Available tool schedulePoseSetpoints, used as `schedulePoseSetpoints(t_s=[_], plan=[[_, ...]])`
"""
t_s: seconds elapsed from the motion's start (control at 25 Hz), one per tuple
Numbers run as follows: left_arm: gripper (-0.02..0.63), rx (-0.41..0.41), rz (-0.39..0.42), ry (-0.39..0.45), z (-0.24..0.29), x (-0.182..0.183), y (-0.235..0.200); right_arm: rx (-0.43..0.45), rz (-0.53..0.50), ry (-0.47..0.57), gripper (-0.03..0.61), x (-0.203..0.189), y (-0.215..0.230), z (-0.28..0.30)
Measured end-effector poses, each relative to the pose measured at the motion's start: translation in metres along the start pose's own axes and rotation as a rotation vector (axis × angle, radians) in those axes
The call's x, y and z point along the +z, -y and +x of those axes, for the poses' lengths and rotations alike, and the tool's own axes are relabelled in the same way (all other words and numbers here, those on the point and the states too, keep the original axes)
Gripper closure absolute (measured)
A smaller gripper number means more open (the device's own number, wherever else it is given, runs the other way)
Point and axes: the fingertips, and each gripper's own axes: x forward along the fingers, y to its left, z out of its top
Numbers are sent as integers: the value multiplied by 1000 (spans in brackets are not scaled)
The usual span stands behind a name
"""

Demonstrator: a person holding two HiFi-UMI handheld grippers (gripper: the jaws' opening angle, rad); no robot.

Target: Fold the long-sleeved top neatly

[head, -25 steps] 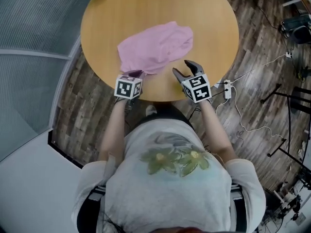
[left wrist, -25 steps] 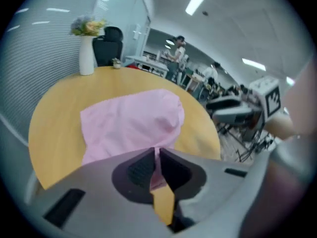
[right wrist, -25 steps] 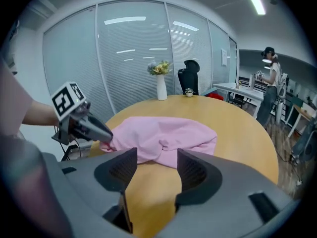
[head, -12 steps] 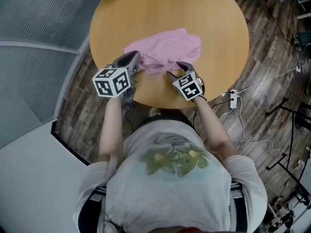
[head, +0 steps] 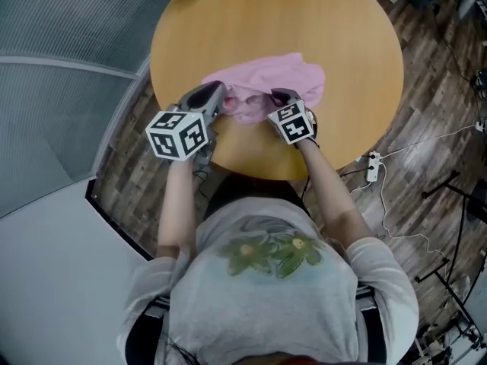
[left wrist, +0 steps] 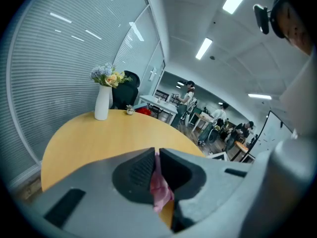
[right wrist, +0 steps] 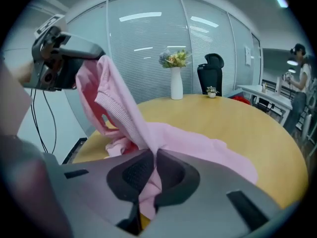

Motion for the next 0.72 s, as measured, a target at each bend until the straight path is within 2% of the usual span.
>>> schedulePoseSetpoints(t_s=[0.32,0.4,0.48,0.52,0.6,0.72], plan=[[583,87,156,-104,19,-4,-32,10,89,34,548,39,47,-42],[583,89,197,-151,31,-11,-39,-35,114,18,548,42,60,-44],[583,88,223,-214,49,-24,-48,-122,126,-10,548,36,80,-35],[583,89,223,-247,59,-31,-53,-161,135,-34,528,31,88,-30],[583,106,224,-308,80,-44,-64,-212,157,-69,420,25,97,-26],[582,147,243,-359,95,-55,-81,-221,123,-39,416,32,72,-39]])
